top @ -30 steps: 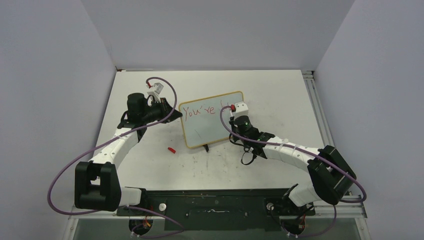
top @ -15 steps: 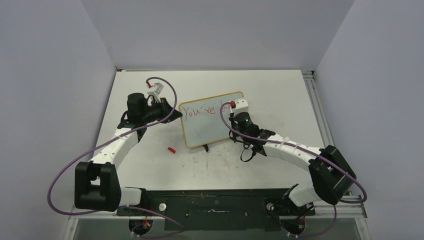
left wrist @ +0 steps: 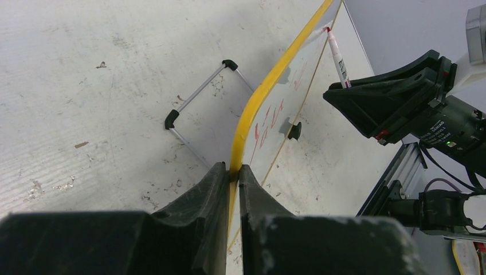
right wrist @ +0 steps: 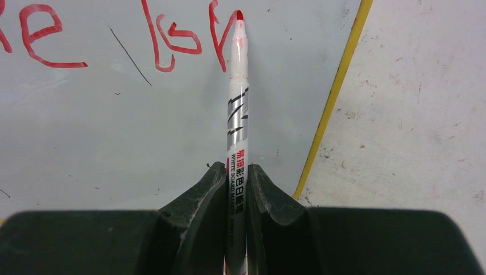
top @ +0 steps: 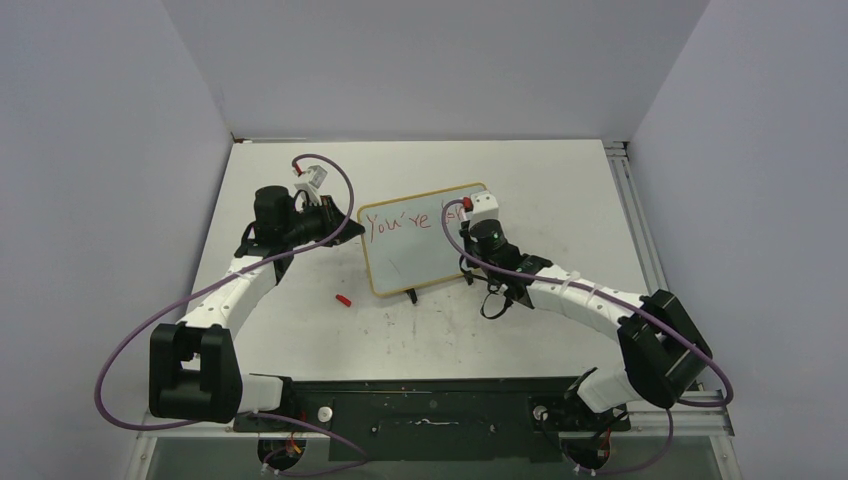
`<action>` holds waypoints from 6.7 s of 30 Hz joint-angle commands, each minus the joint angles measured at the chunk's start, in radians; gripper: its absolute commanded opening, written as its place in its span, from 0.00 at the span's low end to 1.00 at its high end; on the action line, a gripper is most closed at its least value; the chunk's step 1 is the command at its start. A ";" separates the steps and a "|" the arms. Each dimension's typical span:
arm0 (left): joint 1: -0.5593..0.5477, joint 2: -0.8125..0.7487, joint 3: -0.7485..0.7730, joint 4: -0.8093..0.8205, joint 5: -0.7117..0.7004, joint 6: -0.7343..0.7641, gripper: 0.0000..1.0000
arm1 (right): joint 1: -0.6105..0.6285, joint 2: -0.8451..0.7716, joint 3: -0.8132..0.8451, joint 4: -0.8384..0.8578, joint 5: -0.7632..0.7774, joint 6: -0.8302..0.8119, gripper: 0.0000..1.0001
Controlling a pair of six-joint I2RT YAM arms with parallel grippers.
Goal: Write a sentence on the whiteboard
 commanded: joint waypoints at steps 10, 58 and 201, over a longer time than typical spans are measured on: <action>0.006 -0.037 0.014 0.029 0.009 0.011 0.00 | -0.004 -0.098 -0.041 0.006 0.002 0.003 0.05; 0.006 -0.035 0.015 0.028 0.010 0.012 0.00 | -0.030 0.003 0.011 0.013 -0.005 -0.024 0.05; 0.006 -0.039 0.015 0.027 0.017 0.010 0.00 | -0.060 0.016 0.021 0.004 0.008 -0.065 0.05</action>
